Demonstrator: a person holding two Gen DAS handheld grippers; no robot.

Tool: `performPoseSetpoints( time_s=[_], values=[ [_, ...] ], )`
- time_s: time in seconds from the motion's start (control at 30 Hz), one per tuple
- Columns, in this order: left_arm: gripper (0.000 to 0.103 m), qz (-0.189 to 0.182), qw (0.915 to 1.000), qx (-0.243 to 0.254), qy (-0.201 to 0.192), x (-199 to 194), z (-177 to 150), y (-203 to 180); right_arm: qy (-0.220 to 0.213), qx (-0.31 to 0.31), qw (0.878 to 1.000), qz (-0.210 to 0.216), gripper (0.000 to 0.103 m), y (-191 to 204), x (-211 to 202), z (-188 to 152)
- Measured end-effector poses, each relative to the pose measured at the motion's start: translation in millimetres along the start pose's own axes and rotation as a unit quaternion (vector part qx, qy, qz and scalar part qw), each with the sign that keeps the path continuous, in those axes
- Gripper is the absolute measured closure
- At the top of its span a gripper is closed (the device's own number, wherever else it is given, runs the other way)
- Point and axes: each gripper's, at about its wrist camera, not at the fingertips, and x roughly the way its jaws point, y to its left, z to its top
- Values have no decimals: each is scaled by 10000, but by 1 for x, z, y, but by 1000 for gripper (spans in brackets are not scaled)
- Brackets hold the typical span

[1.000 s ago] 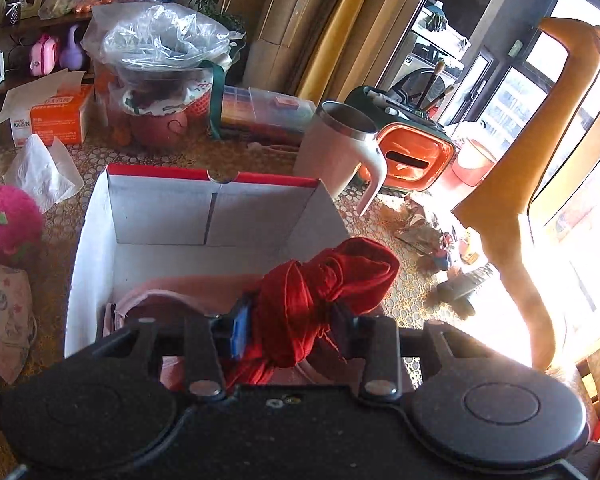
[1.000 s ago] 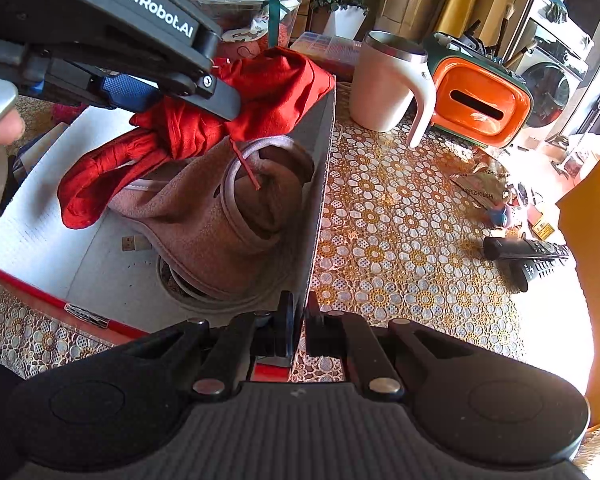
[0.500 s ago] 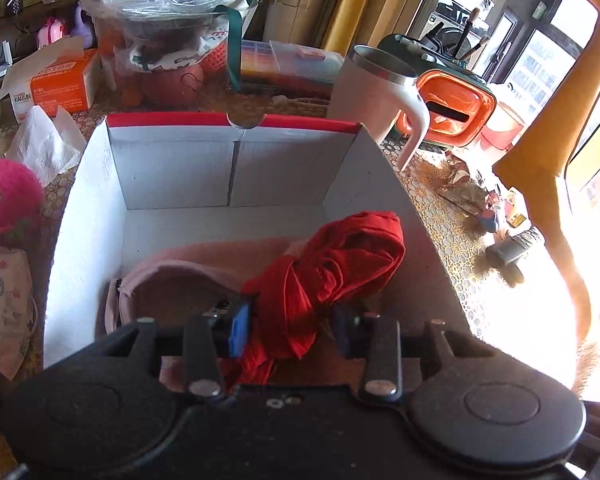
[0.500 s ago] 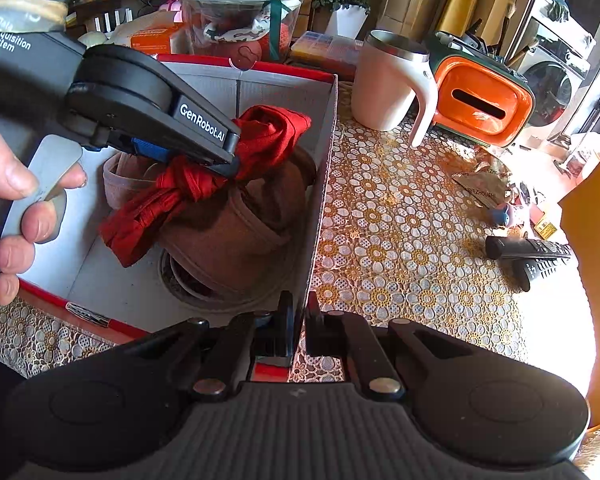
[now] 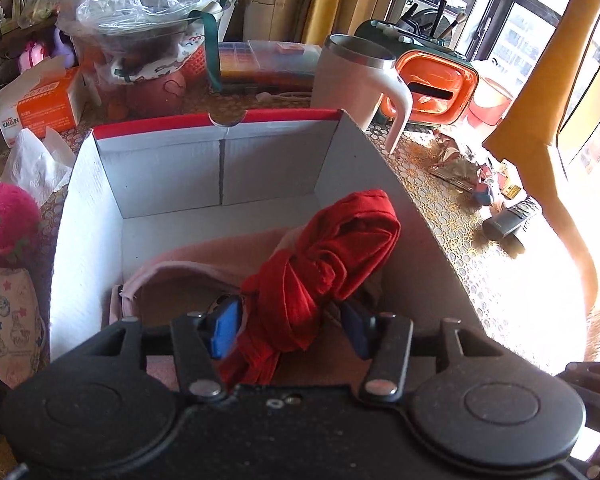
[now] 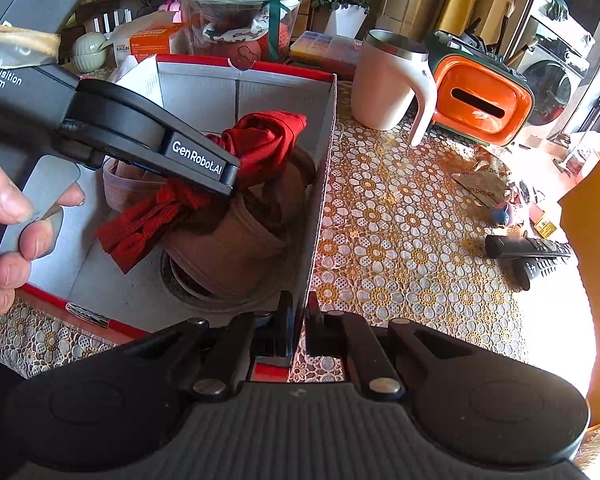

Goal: Organize objects
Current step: 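Carry the red fabric into the shoebox and release it onto the pink cloth, then move the left tool back toward the pile of items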

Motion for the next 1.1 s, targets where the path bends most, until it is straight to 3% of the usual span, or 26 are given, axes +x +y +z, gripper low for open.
performPoseSetpoints(
  time_s=[0.47,0.93,1.1],
  values=[
    [40,-209,9985,261,-439,-48,-3,9,5,-9,10000,-24,97,-1,-1,0],
    [24,-353,9944,272,-953,-113,-11,43,15,-19,10000,-35,98,-2,-3,-1],
    [18,-221,9938,246,-1066,-128,-18,58,18,-20,10000,-39,97,-2,-4,-1]
  ],
)
